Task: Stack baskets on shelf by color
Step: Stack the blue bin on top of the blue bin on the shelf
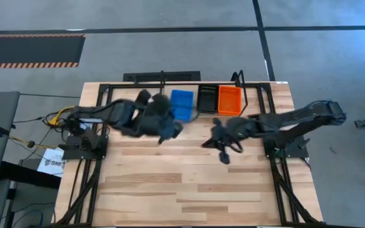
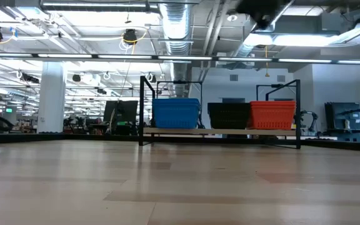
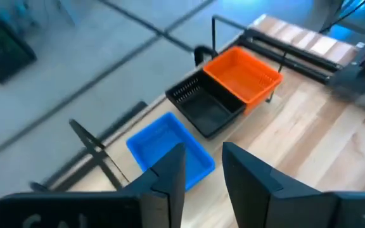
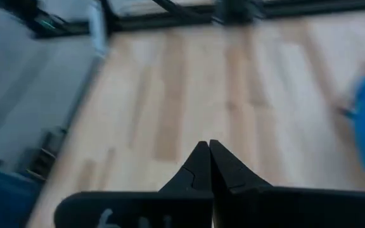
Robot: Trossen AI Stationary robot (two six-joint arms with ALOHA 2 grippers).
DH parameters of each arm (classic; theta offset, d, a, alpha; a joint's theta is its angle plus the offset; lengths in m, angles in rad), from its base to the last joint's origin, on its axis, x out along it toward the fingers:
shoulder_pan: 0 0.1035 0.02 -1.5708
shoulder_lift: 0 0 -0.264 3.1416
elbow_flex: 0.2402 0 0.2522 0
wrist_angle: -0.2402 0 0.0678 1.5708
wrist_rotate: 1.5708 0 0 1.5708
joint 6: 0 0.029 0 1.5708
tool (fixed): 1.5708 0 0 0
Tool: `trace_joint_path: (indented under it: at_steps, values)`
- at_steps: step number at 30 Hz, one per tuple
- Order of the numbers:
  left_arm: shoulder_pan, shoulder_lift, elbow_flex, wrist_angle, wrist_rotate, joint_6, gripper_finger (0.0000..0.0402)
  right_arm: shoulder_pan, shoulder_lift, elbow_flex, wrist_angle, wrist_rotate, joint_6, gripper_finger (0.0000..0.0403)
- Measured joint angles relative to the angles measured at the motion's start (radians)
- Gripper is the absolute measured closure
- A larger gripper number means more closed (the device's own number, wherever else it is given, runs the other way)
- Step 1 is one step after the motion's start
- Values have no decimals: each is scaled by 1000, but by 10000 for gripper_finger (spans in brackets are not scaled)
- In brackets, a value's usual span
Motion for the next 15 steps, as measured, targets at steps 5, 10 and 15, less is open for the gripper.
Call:
trace_joint_path:
  at_steps: [5,10,15]
  values:
    - [-103,-15,0,-100,-61,-62,312,-111,214,0,318,-288,-18,402]
    - [-143,-13,-24,-119,-30,-47,313,-155,416,21,459,-319,10,402]
    - [-143,-13,-81,-123,-30,4,313,-193,593,112,391,-310,15,402]
